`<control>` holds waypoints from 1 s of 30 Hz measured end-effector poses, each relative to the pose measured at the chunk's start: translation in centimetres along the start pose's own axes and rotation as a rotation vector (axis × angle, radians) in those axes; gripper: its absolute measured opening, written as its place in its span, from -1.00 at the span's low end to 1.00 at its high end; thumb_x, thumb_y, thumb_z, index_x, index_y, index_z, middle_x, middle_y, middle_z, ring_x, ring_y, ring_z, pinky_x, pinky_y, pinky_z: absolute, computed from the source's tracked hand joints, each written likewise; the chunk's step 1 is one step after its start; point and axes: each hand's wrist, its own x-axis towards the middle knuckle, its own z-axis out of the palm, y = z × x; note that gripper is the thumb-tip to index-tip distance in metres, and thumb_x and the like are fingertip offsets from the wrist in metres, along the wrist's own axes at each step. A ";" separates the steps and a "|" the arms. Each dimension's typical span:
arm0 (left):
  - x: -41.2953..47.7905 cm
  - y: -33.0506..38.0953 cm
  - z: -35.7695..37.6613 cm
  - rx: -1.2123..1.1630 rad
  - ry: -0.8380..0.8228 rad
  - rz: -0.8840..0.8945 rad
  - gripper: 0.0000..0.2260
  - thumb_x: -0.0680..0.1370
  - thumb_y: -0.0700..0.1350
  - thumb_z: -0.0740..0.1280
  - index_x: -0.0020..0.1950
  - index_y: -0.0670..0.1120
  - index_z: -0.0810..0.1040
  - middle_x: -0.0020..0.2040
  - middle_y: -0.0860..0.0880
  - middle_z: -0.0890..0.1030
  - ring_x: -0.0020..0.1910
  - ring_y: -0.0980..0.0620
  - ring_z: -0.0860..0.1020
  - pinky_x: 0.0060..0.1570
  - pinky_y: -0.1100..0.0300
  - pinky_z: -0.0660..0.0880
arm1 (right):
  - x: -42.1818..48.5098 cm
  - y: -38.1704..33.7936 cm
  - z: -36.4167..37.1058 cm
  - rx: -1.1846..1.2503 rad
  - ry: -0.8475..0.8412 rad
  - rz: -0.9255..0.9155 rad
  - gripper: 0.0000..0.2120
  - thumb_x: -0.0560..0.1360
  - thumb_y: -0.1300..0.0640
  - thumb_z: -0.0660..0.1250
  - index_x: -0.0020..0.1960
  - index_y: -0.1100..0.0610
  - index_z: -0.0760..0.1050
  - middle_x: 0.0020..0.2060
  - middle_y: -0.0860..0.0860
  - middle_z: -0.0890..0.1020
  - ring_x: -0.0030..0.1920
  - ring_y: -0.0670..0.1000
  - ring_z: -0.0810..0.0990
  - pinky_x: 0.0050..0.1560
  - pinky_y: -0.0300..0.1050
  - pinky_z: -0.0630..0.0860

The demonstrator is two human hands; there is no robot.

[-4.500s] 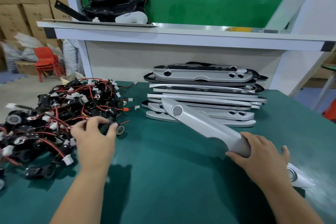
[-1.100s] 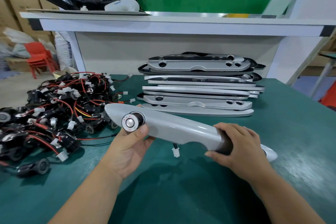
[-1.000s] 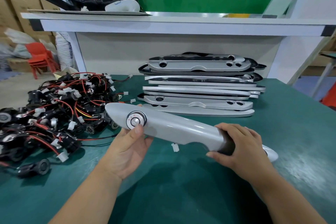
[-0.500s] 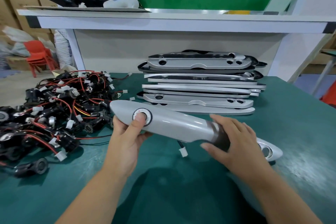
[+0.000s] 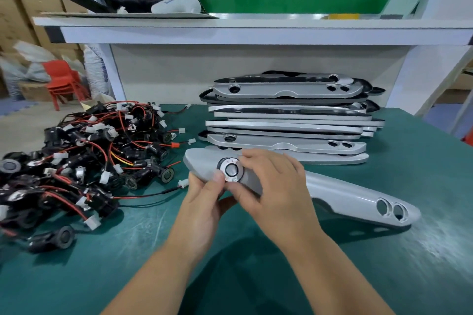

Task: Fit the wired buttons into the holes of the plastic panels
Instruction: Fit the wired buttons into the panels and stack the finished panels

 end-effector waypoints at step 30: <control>-0.2 0.4 0.1 0.175 0.127 -0.131 -0.83 0.36 -0.04 0.39 -0.09 -0.01 0.66 -0.09 -0.14 0.65 -0.11 -0.12 0.47 0.02 -0.06 0.41 | -0.4 2.1 -1.4 -0.360 -0.278 0.325 -0.22 0.18 -0.59 -0.08 0.17 -0.14 0.38 0.04 -0.19 0.39 0.20 -0.06 0.33 0.38 0.14 -0.11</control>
